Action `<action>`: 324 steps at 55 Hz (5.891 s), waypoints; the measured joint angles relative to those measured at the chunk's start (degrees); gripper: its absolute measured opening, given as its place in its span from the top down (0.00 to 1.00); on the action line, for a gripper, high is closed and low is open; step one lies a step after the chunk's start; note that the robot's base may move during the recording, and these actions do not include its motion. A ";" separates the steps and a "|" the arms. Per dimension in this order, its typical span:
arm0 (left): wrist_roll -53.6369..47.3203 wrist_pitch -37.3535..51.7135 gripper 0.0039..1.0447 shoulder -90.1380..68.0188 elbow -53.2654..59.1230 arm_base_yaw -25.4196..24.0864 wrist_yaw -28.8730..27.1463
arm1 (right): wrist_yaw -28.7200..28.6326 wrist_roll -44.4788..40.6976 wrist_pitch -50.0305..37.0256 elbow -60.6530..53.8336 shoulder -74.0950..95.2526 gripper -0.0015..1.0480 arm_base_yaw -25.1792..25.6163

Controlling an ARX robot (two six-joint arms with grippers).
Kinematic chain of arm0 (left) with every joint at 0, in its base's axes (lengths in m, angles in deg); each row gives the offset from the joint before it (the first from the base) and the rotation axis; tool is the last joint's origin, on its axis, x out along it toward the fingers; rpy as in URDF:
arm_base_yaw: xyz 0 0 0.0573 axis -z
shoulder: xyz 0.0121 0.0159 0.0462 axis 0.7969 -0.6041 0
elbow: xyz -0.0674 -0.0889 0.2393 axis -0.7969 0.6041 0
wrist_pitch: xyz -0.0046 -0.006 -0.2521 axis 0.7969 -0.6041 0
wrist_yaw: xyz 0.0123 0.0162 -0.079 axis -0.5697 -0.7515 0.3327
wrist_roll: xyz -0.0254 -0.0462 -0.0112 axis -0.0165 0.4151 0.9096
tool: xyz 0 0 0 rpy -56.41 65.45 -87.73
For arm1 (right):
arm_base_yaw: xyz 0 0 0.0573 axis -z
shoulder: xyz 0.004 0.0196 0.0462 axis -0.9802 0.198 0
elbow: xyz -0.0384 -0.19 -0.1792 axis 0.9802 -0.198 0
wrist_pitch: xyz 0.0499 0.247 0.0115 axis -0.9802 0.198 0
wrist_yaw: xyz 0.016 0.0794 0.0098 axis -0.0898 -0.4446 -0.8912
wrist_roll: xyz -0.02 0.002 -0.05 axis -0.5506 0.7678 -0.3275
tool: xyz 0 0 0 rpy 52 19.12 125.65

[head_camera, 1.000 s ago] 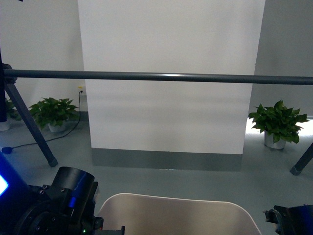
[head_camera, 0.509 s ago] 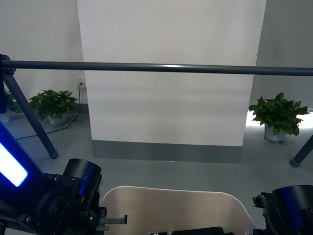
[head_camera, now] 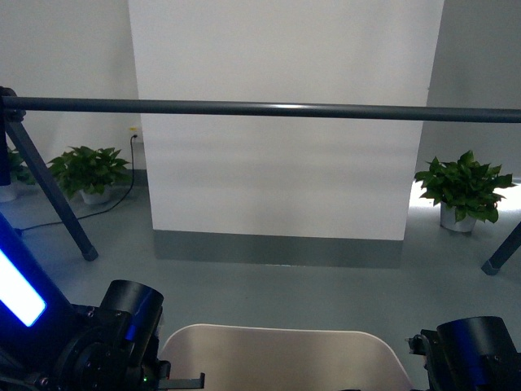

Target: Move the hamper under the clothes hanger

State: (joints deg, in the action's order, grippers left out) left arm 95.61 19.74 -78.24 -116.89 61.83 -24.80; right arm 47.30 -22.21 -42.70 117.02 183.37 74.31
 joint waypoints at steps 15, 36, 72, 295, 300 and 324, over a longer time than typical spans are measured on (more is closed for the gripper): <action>0.39 0.00 0.96 -0.68 0.83 -0.02 0.13 | 0.04 -0.09 -0.02 0.17 0.52 0.97 -0.04; 0.77 0.00 0.96 -0.74 1.20 -0.02 0.24 | 0.07 -0.11 -0.22 0.20 0.70 0.97 -0.04; 1.46 -1.25 0.78 -0.74 1.27 0.07 0.44 | 0.94 0.20 -2.03 0.20 1.95 0.83 -0.04; -8.33 -0.76 0.97 128.52 75.41 -8.85 9.51 | -3.48 -10.97 10.84 -62.82 -124.85 0.98 4.15; -8.33 -2.51 0.97 130.27 75.41 -8.85 9.51 | -3.48 -10.97 12.72 -62.82 -126.70 0.98 4.15; -8.46 -15.63 0.97 142.86 75.41 -8.85 9.51 | -3.61 -10.97 26.51 -62.77 -140.15 0.98 4.20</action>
State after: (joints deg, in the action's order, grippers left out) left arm 87.15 4.11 64.61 -41.48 52.98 -15.29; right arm 43.69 -33.18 -16.18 54.24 43.22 78.50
